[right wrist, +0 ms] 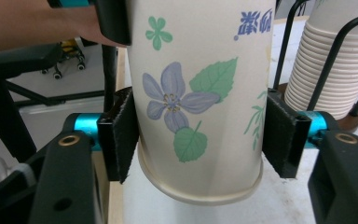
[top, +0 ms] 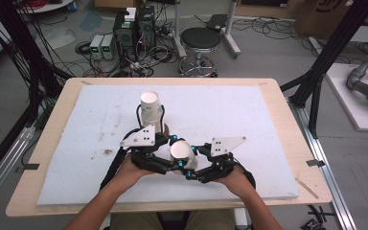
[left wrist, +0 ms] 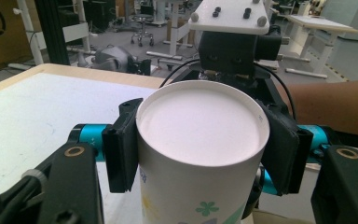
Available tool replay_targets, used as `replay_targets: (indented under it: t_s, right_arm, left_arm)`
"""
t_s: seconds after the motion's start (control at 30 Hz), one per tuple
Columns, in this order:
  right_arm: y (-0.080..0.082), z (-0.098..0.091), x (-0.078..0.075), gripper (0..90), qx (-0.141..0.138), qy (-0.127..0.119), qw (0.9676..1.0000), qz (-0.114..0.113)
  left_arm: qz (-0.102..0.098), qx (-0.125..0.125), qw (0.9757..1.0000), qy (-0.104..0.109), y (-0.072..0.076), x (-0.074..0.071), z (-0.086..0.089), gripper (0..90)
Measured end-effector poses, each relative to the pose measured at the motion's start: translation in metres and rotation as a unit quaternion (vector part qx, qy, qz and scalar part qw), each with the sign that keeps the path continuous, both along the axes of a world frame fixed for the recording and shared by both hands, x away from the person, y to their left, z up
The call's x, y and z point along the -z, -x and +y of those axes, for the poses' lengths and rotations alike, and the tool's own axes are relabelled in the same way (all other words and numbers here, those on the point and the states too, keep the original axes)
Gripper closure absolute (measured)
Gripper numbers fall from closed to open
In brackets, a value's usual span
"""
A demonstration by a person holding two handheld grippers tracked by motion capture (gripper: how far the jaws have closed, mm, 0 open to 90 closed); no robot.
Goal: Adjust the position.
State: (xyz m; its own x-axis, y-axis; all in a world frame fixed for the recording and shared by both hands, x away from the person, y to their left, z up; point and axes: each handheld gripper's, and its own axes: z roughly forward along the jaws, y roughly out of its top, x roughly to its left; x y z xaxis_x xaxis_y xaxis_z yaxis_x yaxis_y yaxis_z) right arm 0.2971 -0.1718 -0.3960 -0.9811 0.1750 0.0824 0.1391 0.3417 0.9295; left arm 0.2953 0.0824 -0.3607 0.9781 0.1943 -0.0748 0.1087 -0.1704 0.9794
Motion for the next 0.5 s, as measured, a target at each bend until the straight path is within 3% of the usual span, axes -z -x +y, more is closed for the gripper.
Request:
replay_targets:
  t_s: [0.07, 0.13, 0.17, 0.37, 0.5]
  right_arm:
    - [0.0, 0.0, 0.0, 36.8, -0.001, 0.003, 1.0, 0.001]
    - [-0.001, -0.002, -0.001, 36.8, -0.002, 0.006, 1.0, 0.004]
    - [-0.001, -0.003, -0.001, 36.8, -0.001, 0.007, 1.0, 0.003]
    - [-0.001, -0.009, -0.004, 36.7, 0.003, 0.035, 0.9994, -0.001]
    - [-0.002, -0.013, -0.011, 36.6, 0.0, 0.076, 0.9971, -0.005]
  left_arm:
    - [-0.008, -0.016, 0.9998, -0.009, 0.003, 0.0, -0.002, 32.7]
    - [0.012, -0.023, 0.9995, -0.02, 0.002, 0.001, -0.003, 15.7]
    - [0.015, -0.021, 0.9994, -0.022, 0.002, 0.001, -0.002, 13.9]
    - [0.025, -0.017, 0.999, -0.033, 0.001, 0.001, 0.004, 14.1]
    - [0.028, -0.006, 0.9984, -0.049, 0.0, -0.002, 0.01, 14.1]
